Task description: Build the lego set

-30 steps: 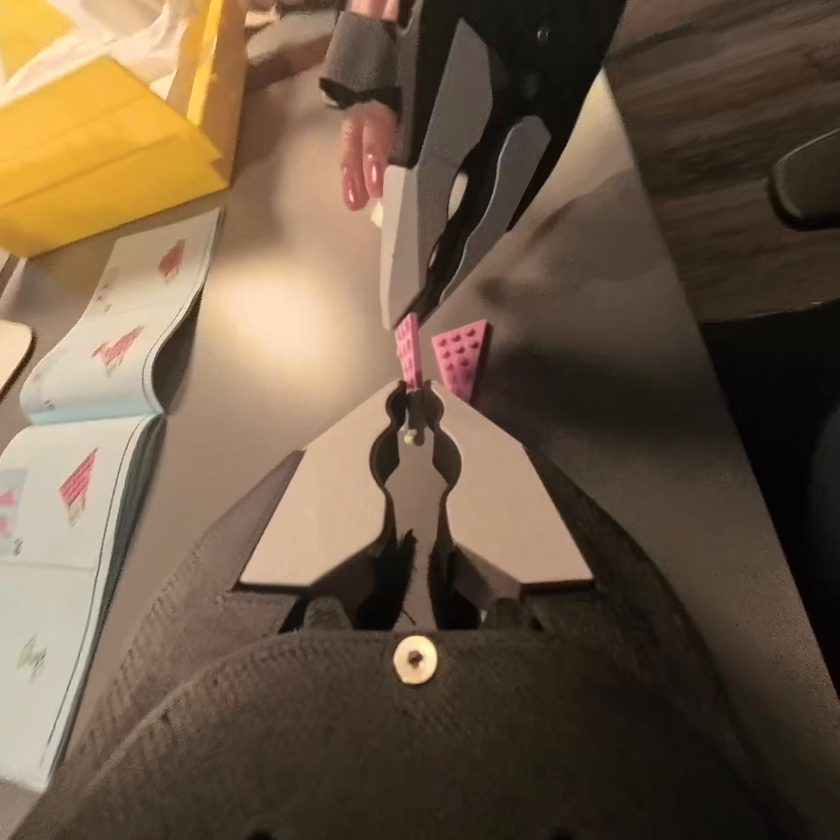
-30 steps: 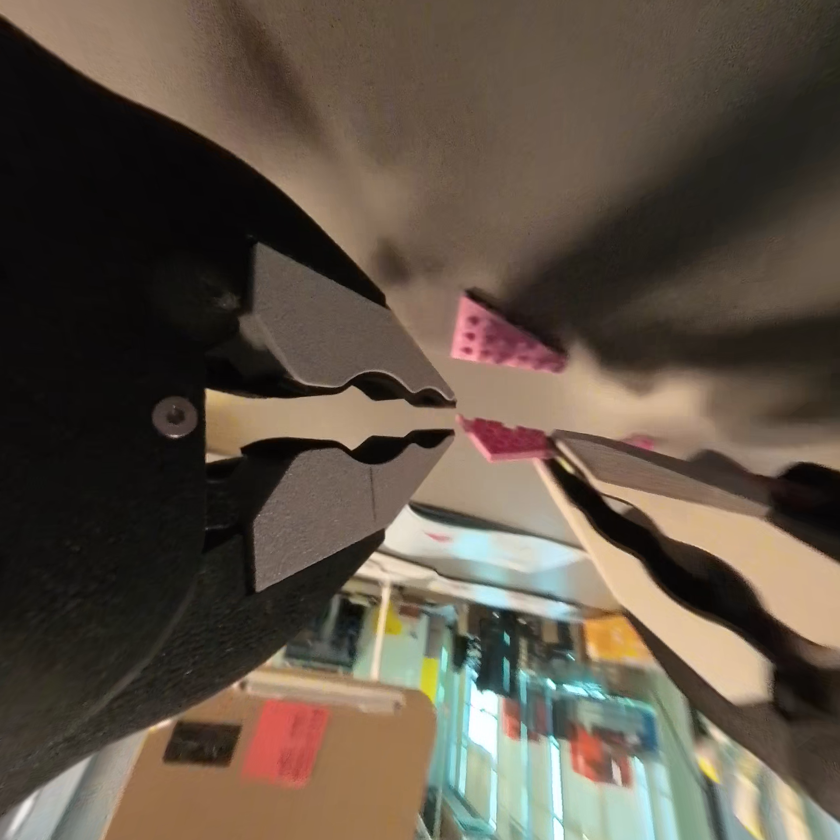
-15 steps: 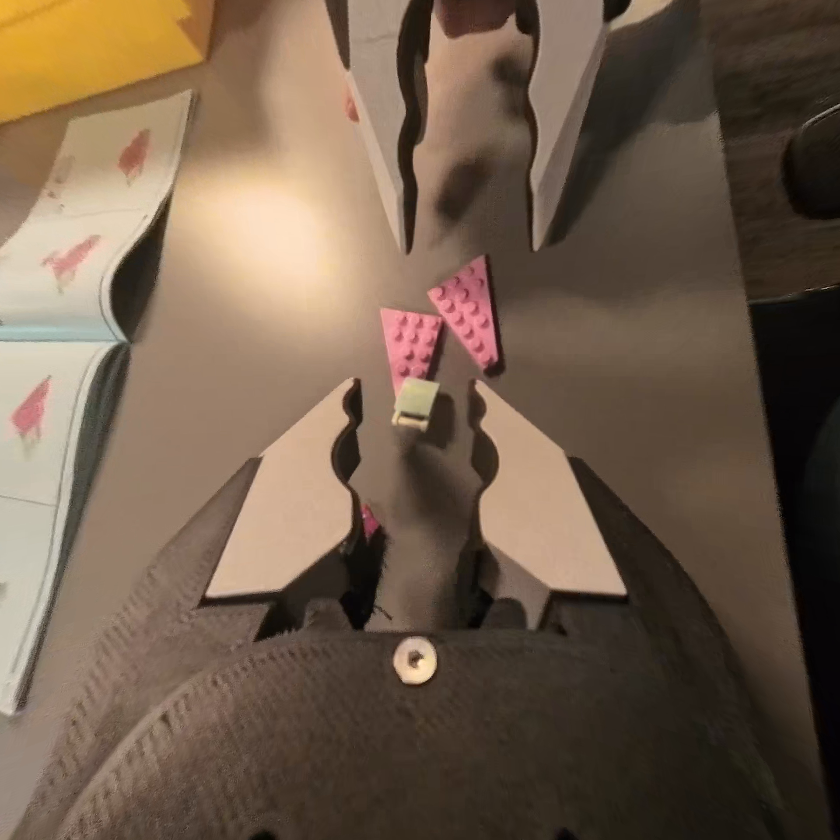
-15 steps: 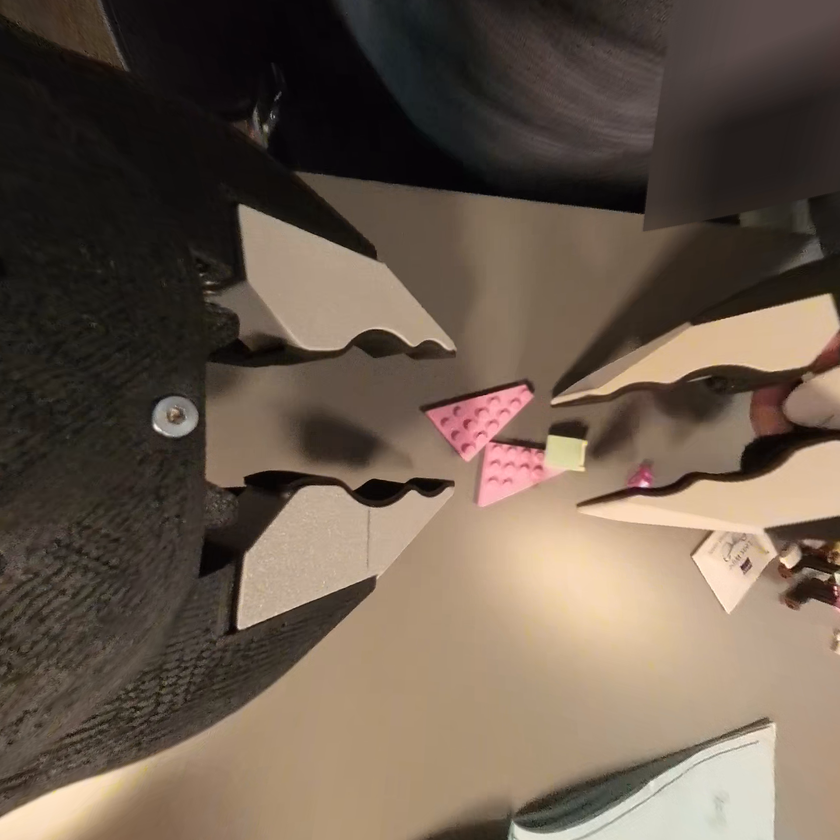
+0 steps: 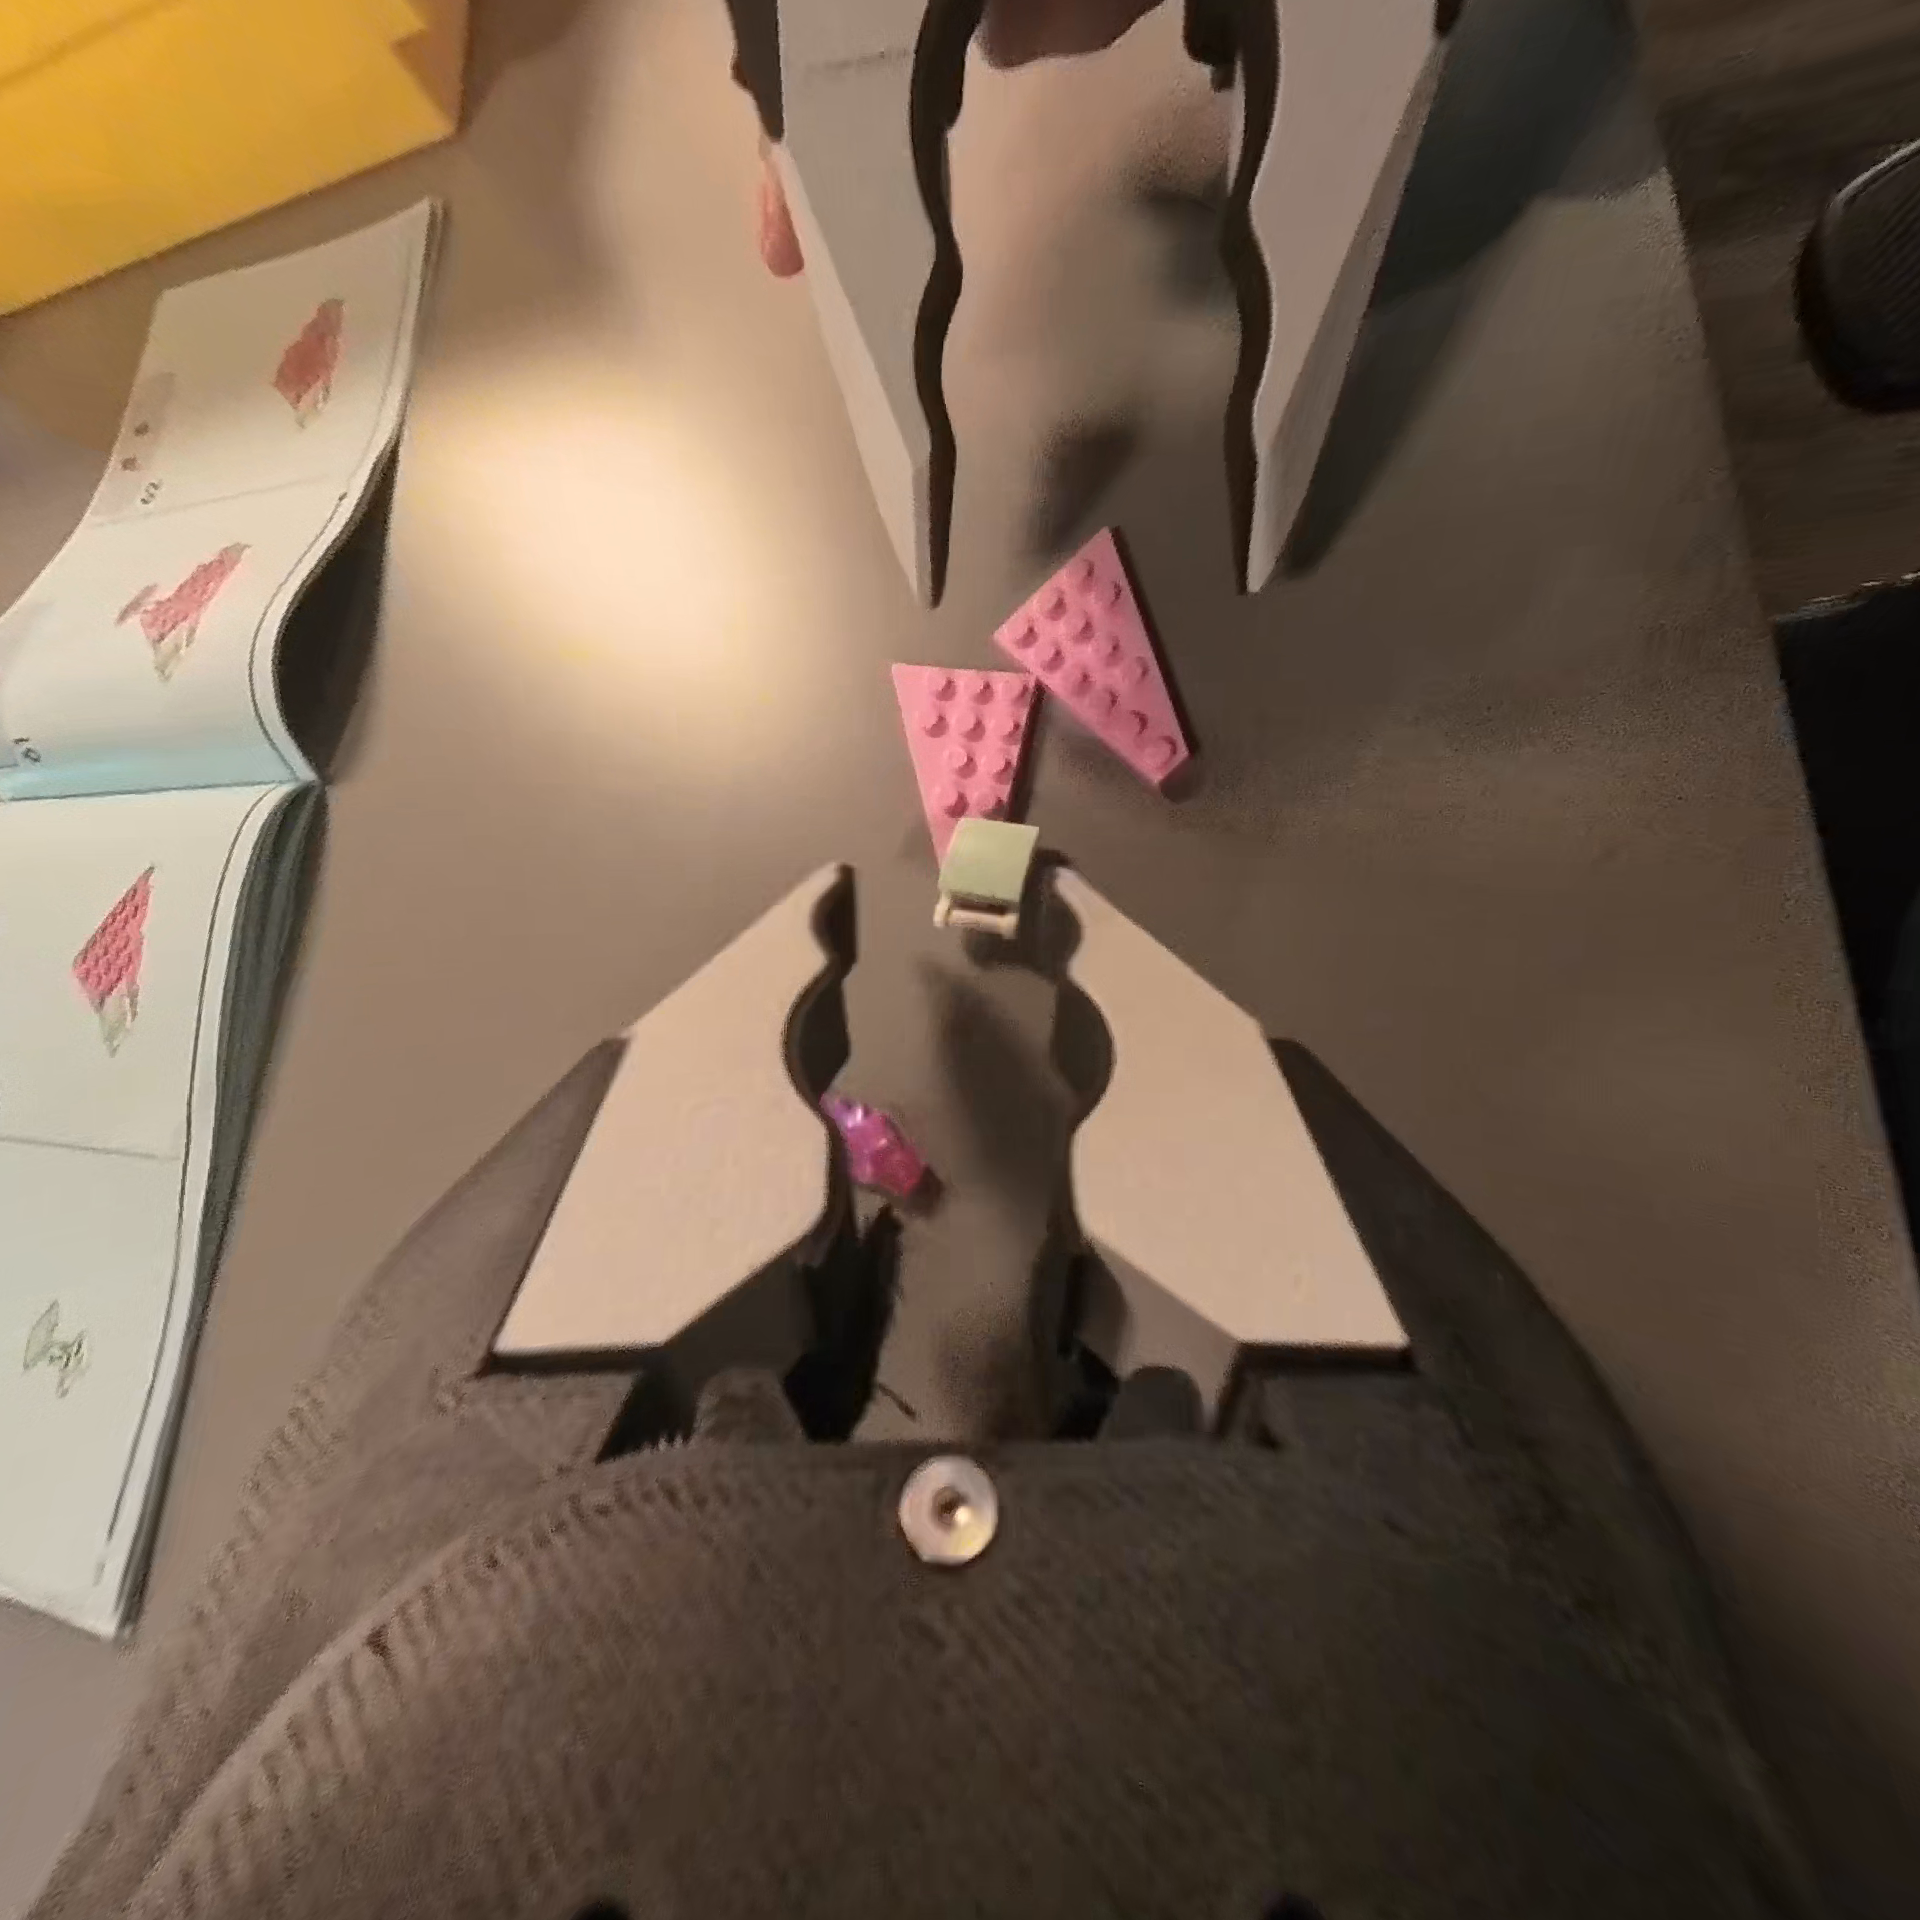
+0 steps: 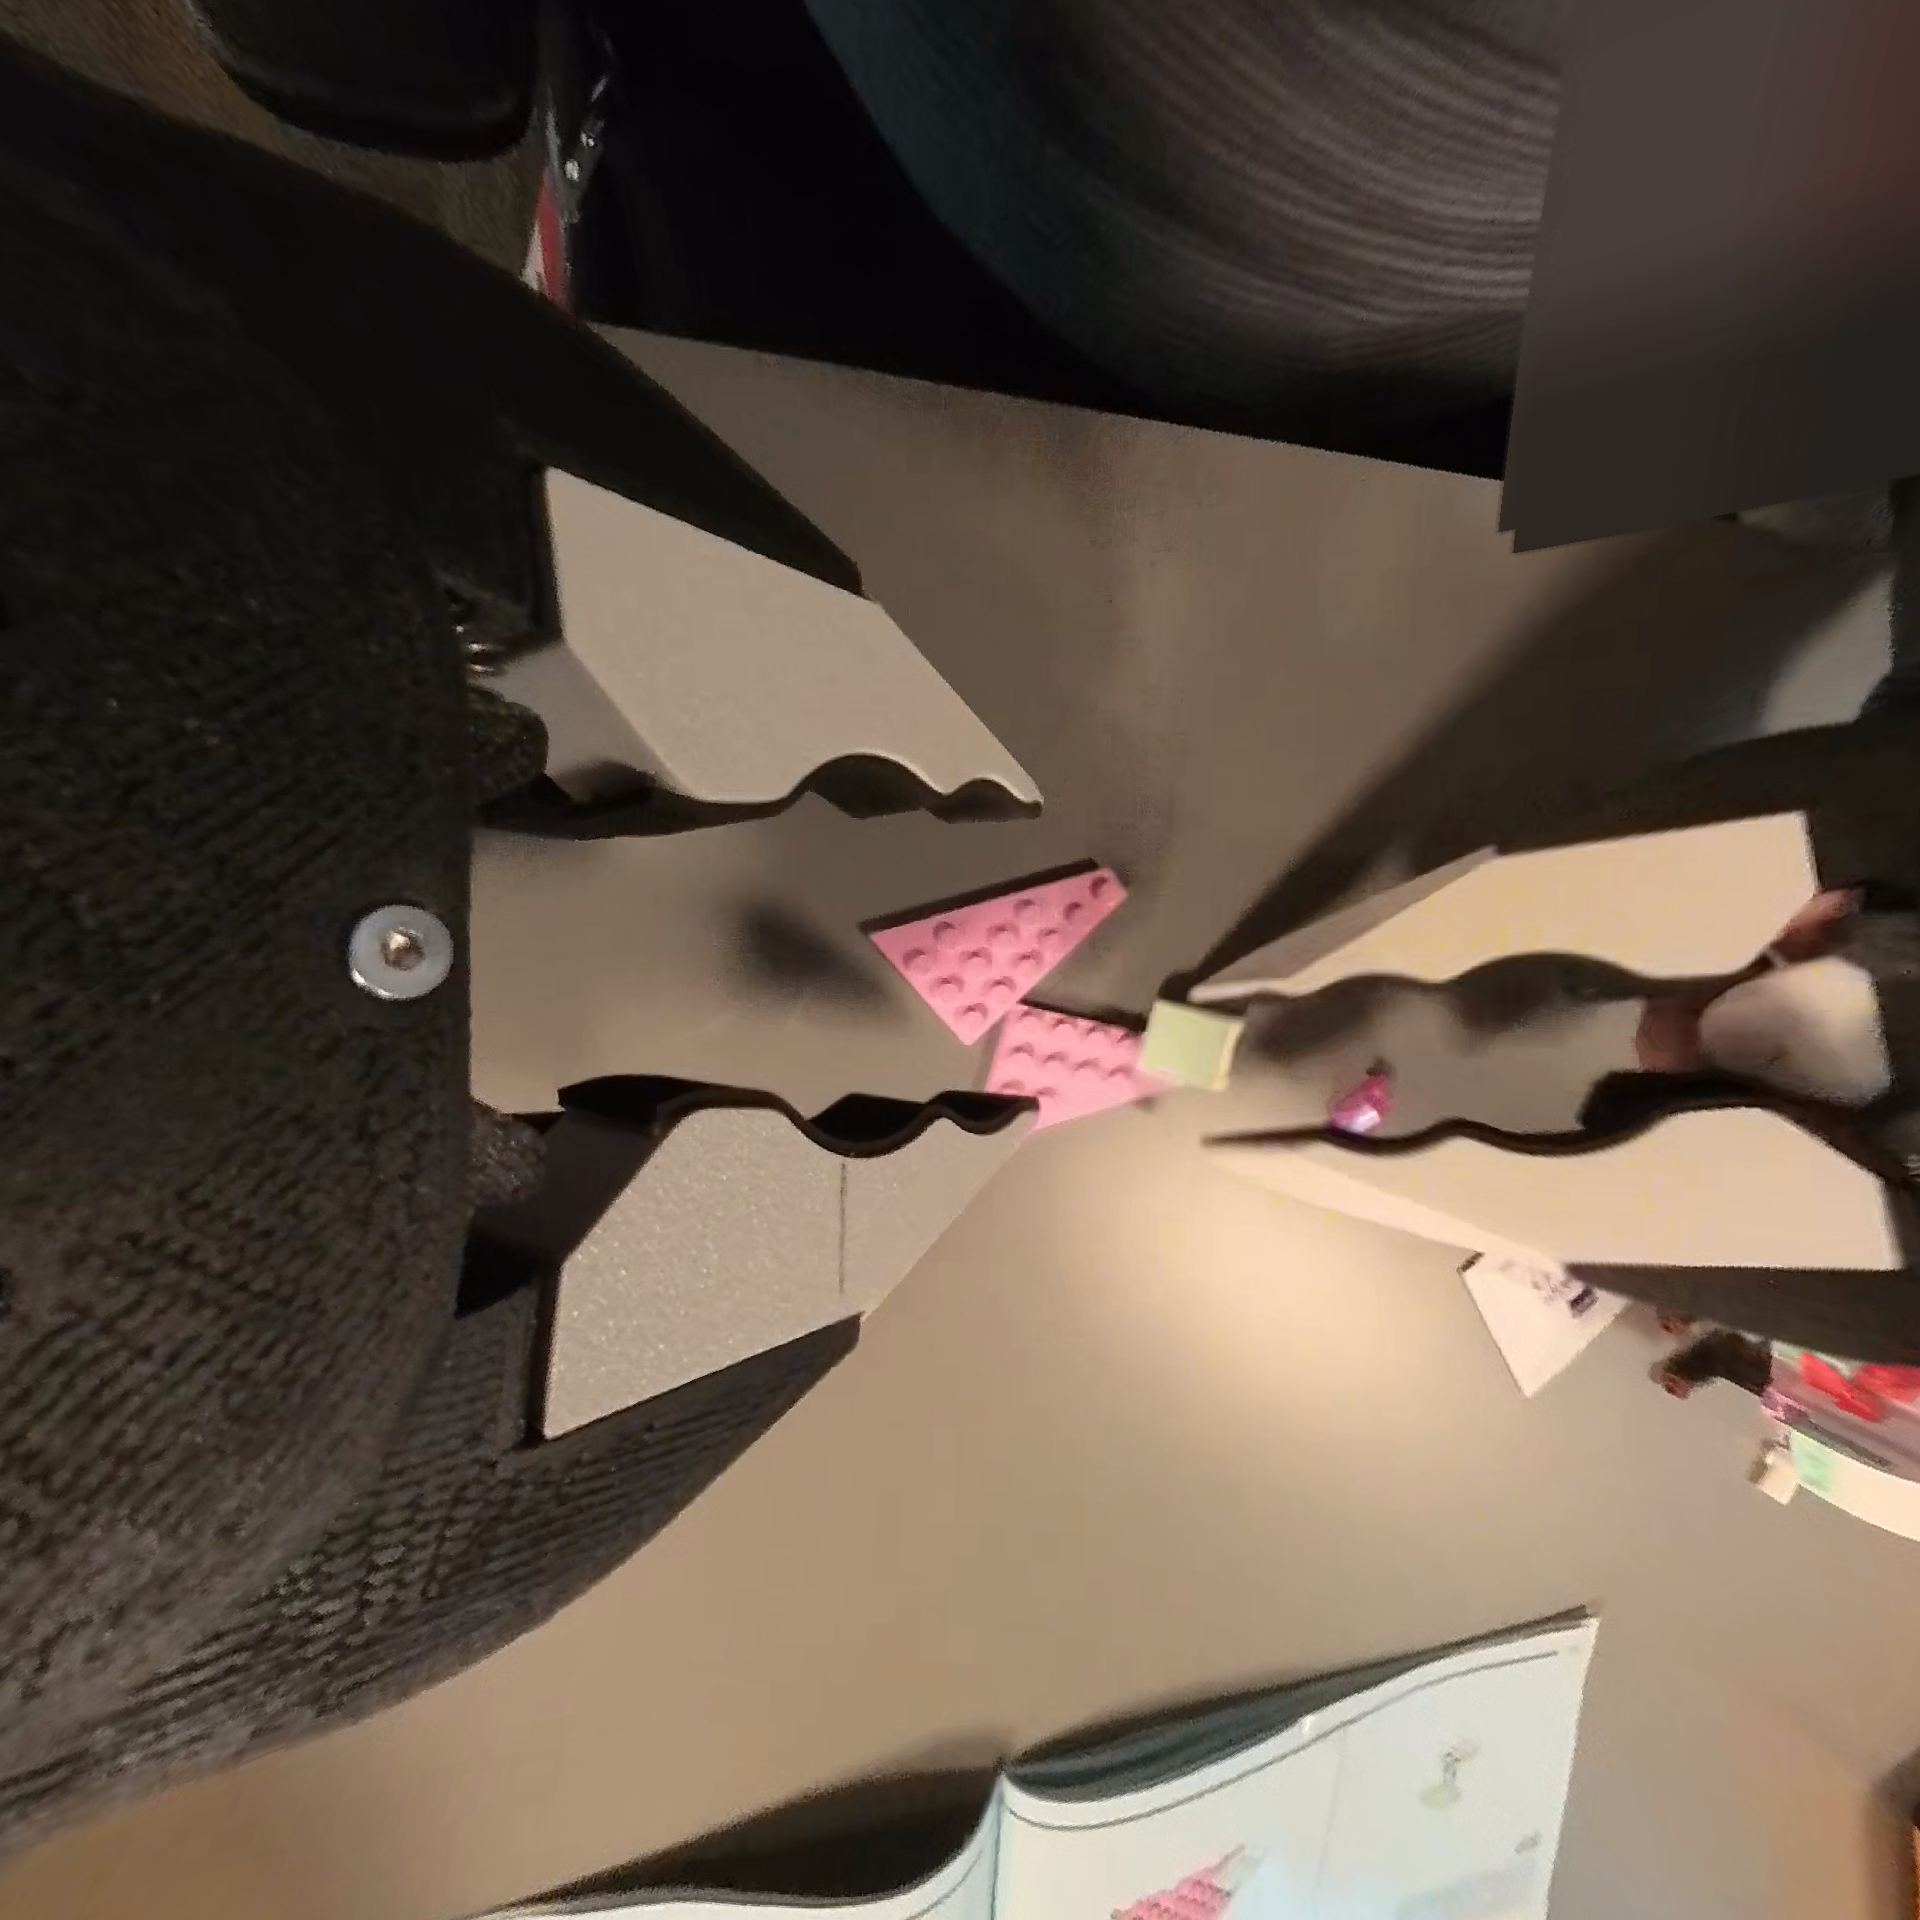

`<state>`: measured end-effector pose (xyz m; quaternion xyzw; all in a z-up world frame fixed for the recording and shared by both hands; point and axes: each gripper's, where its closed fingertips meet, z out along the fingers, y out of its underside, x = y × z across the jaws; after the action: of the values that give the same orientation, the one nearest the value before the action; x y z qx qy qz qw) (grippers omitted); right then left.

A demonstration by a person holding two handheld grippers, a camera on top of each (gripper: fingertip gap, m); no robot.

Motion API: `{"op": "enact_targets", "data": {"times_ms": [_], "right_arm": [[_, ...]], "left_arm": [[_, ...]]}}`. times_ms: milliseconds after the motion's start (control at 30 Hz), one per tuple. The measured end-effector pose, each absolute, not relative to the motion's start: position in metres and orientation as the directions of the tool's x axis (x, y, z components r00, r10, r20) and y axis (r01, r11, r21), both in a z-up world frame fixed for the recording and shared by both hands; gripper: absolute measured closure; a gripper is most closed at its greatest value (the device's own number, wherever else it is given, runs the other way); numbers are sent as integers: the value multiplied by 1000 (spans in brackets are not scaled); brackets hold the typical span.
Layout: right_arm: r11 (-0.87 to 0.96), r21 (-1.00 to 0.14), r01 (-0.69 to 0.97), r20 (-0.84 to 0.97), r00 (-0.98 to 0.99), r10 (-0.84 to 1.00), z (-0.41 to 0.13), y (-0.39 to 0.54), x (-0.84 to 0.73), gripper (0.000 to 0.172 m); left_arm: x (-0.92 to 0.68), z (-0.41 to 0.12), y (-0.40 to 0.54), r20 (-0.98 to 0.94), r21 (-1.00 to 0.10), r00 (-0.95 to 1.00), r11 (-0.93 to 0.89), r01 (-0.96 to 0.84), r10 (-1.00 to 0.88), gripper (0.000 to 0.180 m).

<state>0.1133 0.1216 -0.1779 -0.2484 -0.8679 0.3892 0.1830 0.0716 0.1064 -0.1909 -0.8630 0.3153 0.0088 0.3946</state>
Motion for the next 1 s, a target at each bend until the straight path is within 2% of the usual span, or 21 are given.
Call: {"op": "enact_targets", "data": {"times_ms": [33,67,200,433,500,633,733,833,900,1000], "right_arm": [[575,-767,284,135,-805,578,-176,120,112,120],[581,-766,277,156,-795,586,-175,119,110,121],[678,-702,217,340,-735,587,-177,125,97,123],[809,-572,135,542,-678,497,-179,127,78,132],[843,-525,114,604,-648,464,-177,131,71,140],[884,-462,74,679,-612,407,-170,135,64,169],[823,-538,185,531,-683,501,-175,138,65,169],[692,-631,350,269,-738,619,-172,143,69,169],[627,-626,463,97,-752,652,-171,147,73,169],[598,-552,581,-99,-758,645,-176,151,82,169]], "left_arm": [[72,-192,107,-258,-672,792,-486,-559,-553,160],[70,-193,108,-272,-661,784,-484,-573,-557,164],[66,-192,113,-319,-647,788,-486,-587,-527,164],[67,-171,117,-20,-801,900,-531,-276,-436,165],[69,-161,116,71,-831,896,-523,-190,-437,165],[70,-149,115,161,-859,884,-503,-93,-438,166],[62,-147,118,108,-877,912,-470,-101,-396,151],[58,-150,118,47,-872,928,-468,-142,-370,145],[59,-153,119,30,-863,926,-477,-165,-375,144],[62,-156,124,21,-856,922,-483,-183,-388,144]]}}
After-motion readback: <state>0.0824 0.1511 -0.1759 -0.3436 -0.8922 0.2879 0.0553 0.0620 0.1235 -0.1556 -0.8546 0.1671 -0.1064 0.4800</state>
